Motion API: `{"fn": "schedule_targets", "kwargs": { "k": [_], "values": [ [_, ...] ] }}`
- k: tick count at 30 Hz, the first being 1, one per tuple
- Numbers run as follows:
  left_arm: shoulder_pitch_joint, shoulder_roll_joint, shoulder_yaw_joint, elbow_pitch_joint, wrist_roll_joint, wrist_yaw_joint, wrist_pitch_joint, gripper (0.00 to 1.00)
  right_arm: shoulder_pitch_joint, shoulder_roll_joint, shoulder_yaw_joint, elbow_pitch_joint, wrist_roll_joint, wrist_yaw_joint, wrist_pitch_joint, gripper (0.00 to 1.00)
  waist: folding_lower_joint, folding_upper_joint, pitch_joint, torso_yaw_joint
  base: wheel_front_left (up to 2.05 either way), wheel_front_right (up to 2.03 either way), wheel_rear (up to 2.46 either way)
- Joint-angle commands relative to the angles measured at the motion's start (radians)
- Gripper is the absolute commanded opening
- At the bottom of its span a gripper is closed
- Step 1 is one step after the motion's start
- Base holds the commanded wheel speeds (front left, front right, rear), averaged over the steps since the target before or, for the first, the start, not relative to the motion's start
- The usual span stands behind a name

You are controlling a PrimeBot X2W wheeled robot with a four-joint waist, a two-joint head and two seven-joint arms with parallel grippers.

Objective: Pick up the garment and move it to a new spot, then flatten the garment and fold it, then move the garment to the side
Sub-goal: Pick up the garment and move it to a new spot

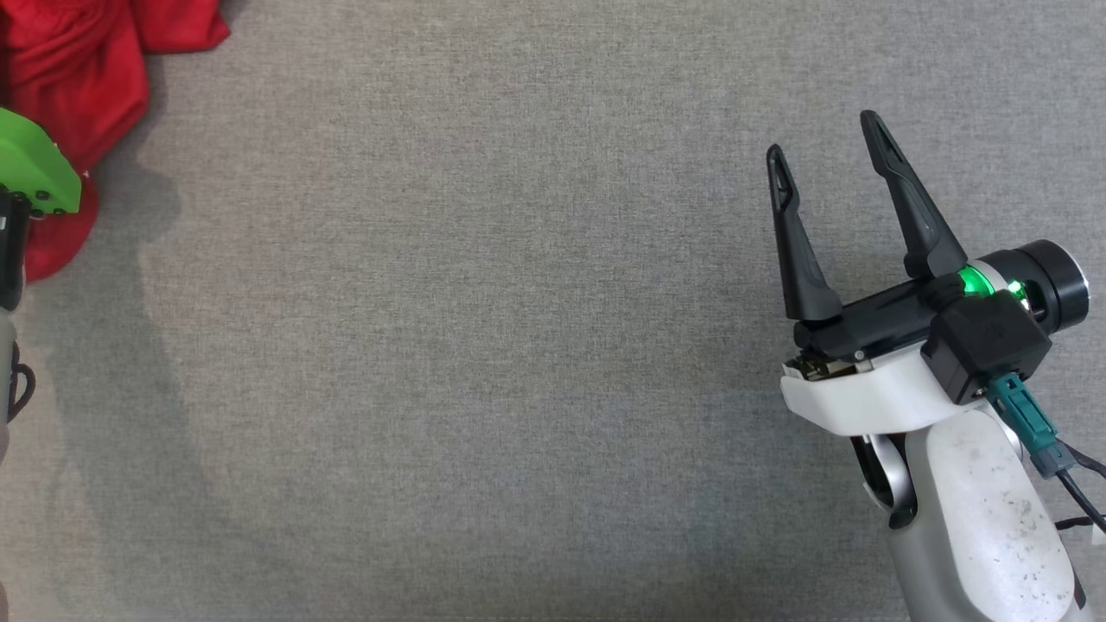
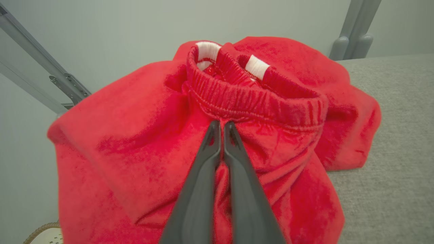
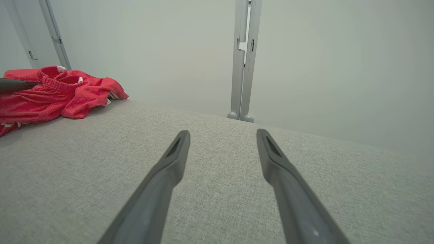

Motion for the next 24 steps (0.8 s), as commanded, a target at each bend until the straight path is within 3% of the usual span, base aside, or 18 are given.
{"fn": "schedule_targets", "kwargs": {
  "k": [1,11,18,24],
  "values": [
    [-0.012,0.02,-0.009,-0.008,-0.005,-0.001,-0.01,0.0,0.015,-0.003,-0.003,0.005,0.008,0.0,-0.004,1.0,0.0,0.0,-0.04,0.019,0.0,0.0,0.0],
    [-0.011,0.078,-0.095,-0.096,-0.017,-0.001,-0.037,0.0,0.047,-0.003,-0.017,0.03,0.038,0.0,-0.003,1.0,0.0,0.0,-0.185,0.037,0.0,0.0,0.0],
    [-0.011,0.117,-0.164,-0.21,-0.003,0.0,-0.045,0.0,0.095,-0.003,-0.038,0.046,0.072,0.0,-0.003,1.0,0.0,0.0,-0.312,0.002,0.0,0.0,0.0],
    [0.016,0.104,-0.253,-0.36,0.002,0.0,-0.028,0.0,0.15,-0.003,-0.086,0.051,0.091,0.0,-0.003,1.0,0.0,0.0,-0.404,-0.047,0.0,0.0,0.0]
  ]
}}
